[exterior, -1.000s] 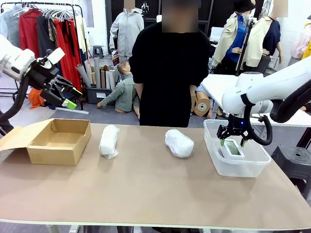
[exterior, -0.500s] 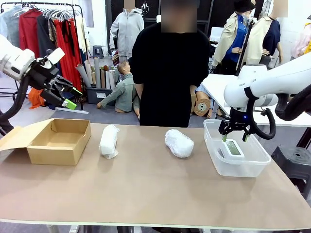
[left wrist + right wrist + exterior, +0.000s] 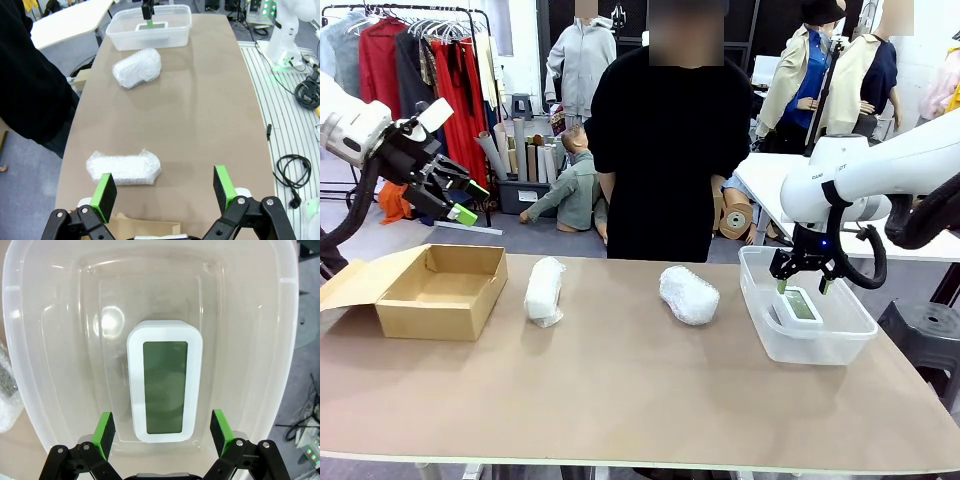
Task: Separate and place wrapped and unwrapped clocks.
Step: If the picked Digital clock is wrapped, place it in the Package Box ; if not, place it in the Organizing box, then pick up the Digital clock indicated by the person.
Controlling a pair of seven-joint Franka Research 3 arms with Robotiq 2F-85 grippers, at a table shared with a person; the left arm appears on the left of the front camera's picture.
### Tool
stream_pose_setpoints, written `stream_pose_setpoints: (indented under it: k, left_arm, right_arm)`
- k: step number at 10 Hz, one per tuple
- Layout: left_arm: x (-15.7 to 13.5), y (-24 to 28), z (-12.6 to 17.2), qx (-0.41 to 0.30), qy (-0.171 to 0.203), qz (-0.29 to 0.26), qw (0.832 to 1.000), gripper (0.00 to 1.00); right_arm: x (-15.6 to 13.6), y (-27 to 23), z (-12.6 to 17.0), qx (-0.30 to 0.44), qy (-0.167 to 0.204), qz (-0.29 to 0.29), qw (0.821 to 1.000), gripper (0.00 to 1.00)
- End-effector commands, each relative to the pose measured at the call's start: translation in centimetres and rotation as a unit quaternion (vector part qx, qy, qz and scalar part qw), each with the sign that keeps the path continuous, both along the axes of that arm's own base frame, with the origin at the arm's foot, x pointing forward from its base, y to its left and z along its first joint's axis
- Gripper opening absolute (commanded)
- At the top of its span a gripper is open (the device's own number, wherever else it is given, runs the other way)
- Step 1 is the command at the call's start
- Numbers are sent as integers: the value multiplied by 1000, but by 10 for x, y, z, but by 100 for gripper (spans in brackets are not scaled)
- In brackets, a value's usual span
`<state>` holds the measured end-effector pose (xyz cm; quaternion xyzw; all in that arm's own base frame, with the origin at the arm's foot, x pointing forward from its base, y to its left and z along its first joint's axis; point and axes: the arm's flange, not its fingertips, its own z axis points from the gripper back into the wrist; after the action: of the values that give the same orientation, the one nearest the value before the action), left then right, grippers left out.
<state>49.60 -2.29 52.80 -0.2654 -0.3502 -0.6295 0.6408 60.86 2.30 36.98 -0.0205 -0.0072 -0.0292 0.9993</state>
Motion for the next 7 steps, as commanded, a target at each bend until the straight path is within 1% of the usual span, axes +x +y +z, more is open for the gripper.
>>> stream_pose_setpoints:
  k: [1, 5, 6, 7]
  left_arm:
    - [0, 0, 1, 0, -1, 0, 1000, 100]
    - [0, 0, 1, 0, -1, 0, 1000, 100]
    - [0, 0, 1, 0, -1, 0, 1000, 100]
    - [0, 0, 1, 0, -1, 0, 1000, 100]
  right_arm:
    - [1, 1, 1, 1, -5, -7, 1000, 100]
    - [1, 1, 1, 1, -5, -7, 1000, 100]
    - [0, 0, 0, 0, 0, 0, 1000, 100]
    - [-7, 6, 8, 35, -1, 44, 998, 100]
